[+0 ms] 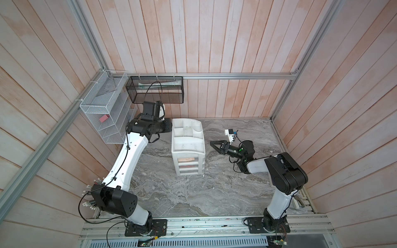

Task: Take the postcards out of the drawer
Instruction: Adjust the storage box at the center of the board.

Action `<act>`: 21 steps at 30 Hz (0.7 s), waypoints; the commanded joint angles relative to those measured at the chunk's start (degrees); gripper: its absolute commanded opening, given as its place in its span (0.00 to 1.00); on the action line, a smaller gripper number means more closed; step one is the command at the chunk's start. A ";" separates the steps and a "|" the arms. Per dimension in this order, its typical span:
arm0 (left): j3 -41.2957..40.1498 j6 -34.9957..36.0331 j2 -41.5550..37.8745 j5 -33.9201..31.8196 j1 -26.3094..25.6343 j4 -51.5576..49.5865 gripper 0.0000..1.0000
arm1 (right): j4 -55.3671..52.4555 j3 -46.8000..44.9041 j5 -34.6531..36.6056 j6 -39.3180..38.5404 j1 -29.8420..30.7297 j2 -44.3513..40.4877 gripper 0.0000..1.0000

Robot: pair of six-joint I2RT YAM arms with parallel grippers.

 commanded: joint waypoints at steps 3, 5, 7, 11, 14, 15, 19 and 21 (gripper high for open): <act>-0.45 -0.34 1.36 1.29 -1.64 -1.59 0.37 | -1.38 1.13 0.20 -1.72 0.35 -0.32 0.65; -0.54 -0.28 1.81 0.56 -2.40 -1.84 0.37 | -2.14 1.14 0.30 -2.12 0.36 -0.59 0.65; -0.45 -0.17 2.50 -0.49 -3.16 -2.41 0.36 | -2.34 1.12 0.30 -2.21 0.36 -0.69 0.65; -0.45 -0.23 3.49 -1.84 -3.65 -3.67 0.32 | -2.51 1.05 0.29 -2.26 0.35 -0.88 0.65; -0.89 -0.33 3.26 -3.53 -3.66 -3.78 0.32 | -2.42 0.87 0.30 -2.21 0.38 -1.04 0.65; -0.82 -0.28 3.32 -3.67 -3.65 -4.09 0.32 | -2.42 0.87 0.30 -2.21 0.35 -0.99 0.65; -0.80 -0.03 3.61 -4.22 -3.98 -4.83 0.32 | -2.20 0.87 0.17 -1.96 0.35 -0.84 0.65; -0.89 0.21 3.69 -4.02 -4.16 -5.06 0.32 | -2.16 0.87 0.20 -1.95 0.40 -0.77 0.65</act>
